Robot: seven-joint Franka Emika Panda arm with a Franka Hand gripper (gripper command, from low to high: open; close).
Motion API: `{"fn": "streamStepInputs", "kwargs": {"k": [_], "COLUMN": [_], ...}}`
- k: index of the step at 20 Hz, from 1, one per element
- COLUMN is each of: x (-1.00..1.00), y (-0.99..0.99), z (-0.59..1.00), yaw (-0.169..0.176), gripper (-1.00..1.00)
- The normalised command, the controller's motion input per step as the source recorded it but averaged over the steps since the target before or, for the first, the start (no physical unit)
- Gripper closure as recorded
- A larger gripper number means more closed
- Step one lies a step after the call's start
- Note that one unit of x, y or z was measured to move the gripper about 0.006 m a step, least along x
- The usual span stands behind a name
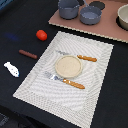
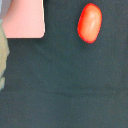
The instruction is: Place the fish, sausage, and tomato into the frying pan.
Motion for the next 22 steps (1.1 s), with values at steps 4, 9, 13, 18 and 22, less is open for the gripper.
{"fn": "streamStepInputs", "kwargs": {"k": [4, 9, 13, 18, 22], "x": [0.0, 0.0, -0.01, -0.09, -0.26], "y": [-1.0, -1.0, -1.0, -1.0, -0.94], "z": [-0.41, -0.44, -0.44, -0.49, -0.53], "yaw": [-0.002, -0.008, -0.012, -0.011, -0.019], "gripper": [-1.0, -1.0, -1.0, -1.0, -1.0]}}
